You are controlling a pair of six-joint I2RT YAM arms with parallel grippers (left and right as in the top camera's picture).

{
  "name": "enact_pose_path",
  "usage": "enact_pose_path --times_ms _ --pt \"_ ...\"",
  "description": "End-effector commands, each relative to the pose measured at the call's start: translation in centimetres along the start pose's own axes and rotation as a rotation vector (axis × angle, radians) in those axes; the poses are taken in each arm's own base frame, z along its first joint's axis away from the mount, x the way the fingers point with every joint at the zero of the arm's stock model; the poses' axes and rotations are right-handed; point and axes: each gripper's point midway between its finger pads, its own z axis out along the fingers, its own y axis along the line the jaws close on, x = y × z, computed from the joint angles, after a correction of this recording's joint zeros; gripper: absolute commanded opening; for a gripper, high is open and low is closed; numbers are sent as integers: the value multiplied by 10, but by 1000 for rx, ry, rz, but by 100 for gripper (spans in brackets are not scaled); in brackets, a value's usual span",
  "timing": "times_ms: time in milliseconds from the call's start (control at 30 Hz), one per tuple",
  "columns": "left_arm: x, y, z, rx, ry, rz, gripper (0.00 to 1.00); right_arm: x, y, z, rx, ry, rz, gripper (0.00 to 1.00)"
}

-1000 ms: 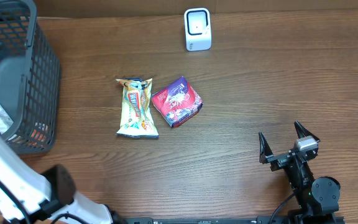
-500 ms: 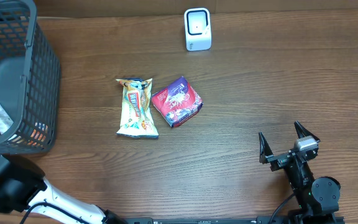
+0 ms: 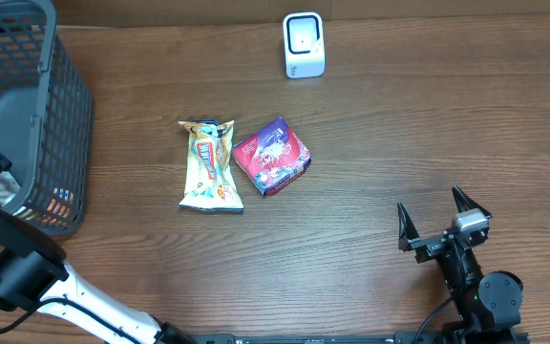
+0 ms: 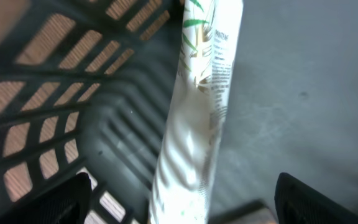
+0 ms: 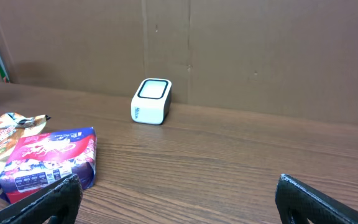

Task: Scan the item barcode
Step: 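Reach the left gripper into the basket and grasp the white tube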

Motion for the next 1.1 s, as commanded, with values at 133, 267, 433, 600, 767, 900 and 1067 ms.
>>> enact_pose_path --times_ms 133,267,433,600,767,900,1067 --pt "20 -1 39 -26 37 81 84 2 2 0 -10 -2 3 100" --pt "24 -2 49 -26 37 85 75 2 2 0 -10 -2 3 100" --pt "21 -2 48 -26 23 82 29 2 2 0 -10 -2 3 100" --pt "19 -2 48 -26 18 74 13 2 2 0 -10 -2 3 100" --pt "18 -2 47 -25 13 51 4 2 2 0 -10 -2 3 100" --pt "9 -9 29 25 -14 -24 4 2 2 0 -10 -2 3 100" --pt "-18 -47 -49 282 -94 -72 4 2 2 0 -10 -2 3 100"
